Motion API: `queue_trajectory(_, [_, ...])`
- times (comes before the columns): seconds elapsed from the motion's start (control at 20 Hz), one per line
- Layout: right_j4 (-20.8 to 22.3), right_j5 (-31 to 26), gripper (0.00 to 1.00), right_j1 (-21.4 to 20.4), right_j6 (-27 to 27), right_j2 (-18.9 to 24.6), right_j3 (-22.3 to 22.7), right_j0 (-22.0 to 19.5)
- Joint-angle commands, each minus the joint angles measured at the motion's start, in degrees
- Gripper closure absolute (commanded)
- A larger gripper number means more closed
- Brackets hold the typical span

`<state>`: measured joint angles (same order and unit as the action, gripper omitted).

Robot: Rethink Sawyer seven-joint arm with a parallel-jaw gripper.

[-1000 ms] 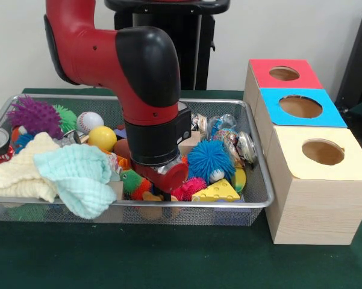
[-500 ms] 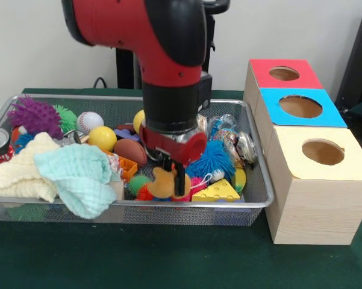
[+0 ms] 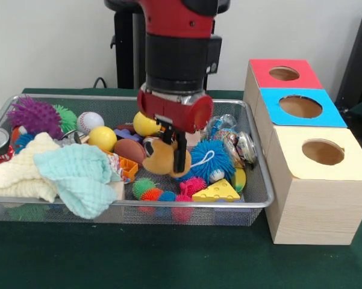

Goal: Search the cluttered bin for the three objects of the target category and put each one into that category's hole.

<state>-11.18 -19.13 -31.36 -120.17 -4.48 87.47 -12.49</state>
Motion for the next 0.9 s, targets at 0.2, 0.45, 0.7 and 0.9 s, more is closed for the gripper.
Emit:
queue_trajectory(0.2, [-2.2,-7.9,1.0,-4.4,-11.5,-2.3,7.8,2.2])
queue_trajectory(0.45, [-3.0,-9.7,1.0,-7.3,-13.3,-4.6,10.5,4.6])
queue_trajectory(0.7, [-4.2,-15.3,1.0,-11.8,-16.2,-9.5,13.2,9.2])
queue_trajectory(0.9, [-5.0,-19.2,1.0,-14.8,-18.4,-13.1,15.1,13.0])
